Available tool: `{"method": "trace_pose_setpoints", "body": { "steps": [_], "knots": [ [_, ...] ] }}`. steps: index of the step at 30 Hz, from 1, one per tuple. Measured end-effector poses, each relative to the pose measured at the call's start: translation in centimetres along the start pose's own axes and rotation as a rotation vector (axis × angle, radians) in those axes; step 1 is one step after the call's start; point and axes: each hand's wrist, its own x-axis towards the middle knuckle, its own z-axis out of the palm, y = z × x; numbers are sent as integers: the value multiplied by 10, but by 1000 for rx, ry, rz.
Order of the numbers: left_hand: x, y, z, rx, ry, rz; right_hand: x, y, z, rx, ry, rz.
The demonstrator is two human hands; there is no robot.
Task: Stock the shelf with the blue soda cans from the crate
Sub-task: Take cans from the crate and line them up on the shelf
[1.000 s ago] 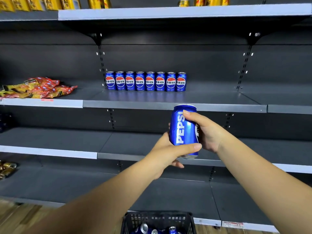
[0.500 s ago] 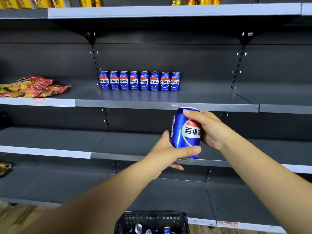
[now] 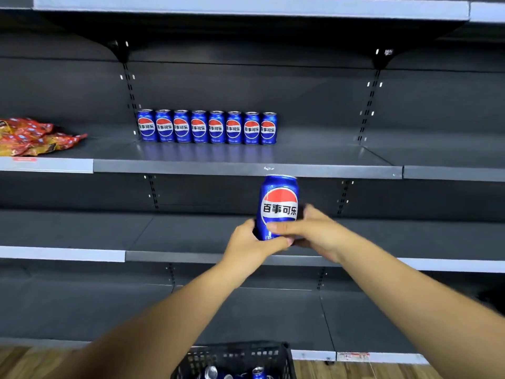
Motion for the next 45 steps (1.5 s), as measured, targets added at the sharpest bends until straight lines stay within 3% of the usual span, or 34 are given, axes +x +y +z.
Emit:
{"method": "trace_pose_setpoints", "body": {
  "steps": [10, 16, 20, 25, 36, 45],
  "knots": [
    [70, 7, -27, -40, -130, -2, 51, -5, 4, 0, 223, -158],
    [112, 10, -43, 202, -306, 103, 82, -12, 0, -24, 360, -197],
    [144, 4, -49, 372, -133, 138, 99, -22, -19, -120, 401, -221],
    [183, 9, -44, 274, 81, 128, 124, -32, -56, -143, 443, -232],
    [271, 33, 23, 200, 300, 205, 201, -34, -157, -71, 421, -213],
    [337, 23, 67, 299, 311, 156, 272, -23, -191, -165, 366, -176]
  ]
}}
